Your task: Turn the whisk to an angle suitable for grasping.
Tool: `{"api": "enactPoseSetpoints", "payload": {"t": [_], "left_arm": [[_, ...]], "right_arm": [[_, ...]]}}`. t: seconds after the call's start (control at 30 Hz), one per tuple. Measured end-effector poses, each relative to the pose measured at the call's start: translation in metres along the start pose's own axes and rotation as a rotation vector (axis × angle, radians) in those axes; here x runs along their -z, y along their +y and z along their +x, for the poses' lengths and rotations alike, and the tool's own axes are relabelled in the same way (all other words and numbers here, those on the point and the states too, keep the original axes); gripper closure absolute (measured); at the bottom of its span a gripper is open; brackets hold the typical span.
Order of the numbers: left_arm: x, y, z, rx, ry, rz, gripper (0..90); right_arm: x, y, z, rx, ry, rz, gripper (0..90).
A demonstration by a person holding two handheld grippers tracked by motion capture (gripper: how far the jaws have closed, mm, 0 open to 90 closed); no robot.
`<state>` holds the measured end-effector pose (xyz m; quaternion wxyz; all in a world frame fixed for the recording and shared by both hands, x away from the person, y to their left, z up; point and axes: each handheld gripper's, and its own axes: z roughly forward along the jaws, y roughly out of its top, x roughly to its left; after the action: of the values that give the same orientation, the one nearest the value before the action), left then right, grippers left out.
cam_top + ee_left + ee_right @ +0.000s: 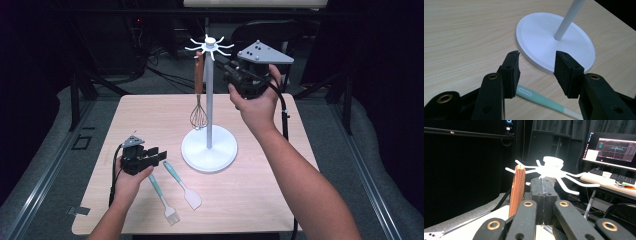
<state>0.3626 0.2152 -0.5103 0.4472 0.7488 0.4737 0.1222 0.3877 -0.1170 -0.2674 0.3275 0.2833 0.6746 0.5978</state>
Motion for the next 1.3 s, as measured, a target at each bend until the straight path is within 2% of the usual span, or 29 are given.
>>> {"api": "enactPoseSetpoints", "payload": {"t": [0.33, 0.47, 0.7, 0.9, 1.1, 1.3], "left_arm": [[0.001, 0.000, 0.002, 0.005, 0.000, -0.003, 54.9], [0.002, 0.000, 0.003, 0.010, 0.002, -0.007, 54.9], [0.003, 0.000, 0.005, 0.012, 0.008, -0.006, 54.7], [0.003, 0.000, 0.006, 0.015, 0.011, -0.007, 54.6], [0.004, -0.001, 0.007, 0.023, 0.014, -0.009, 54.4], [0.004, -0.001, 0.009, 0.023, 0.019, -0.015, 54.3]], "right_arm": [[0.001, -0.007, 0.000, 0.004, -0.014, 0.020, 89.3], [0.003, -0.017, -0.002, -0.005, -0.009, 0.048, 87.8], [0.006, -0.046, -0.004, -0.053, 0.017, 0.101, 81.0], [0.006, -0.072, -0.003, -0.086, 0.037, 0.157, 66.0], [0.004, -0.094, 0.005, -0.085, 0.045, 0.188, 47.0], [0.002, -0.113, 0.015, -0.063, 0.075, 0.211, 39.8]]}}
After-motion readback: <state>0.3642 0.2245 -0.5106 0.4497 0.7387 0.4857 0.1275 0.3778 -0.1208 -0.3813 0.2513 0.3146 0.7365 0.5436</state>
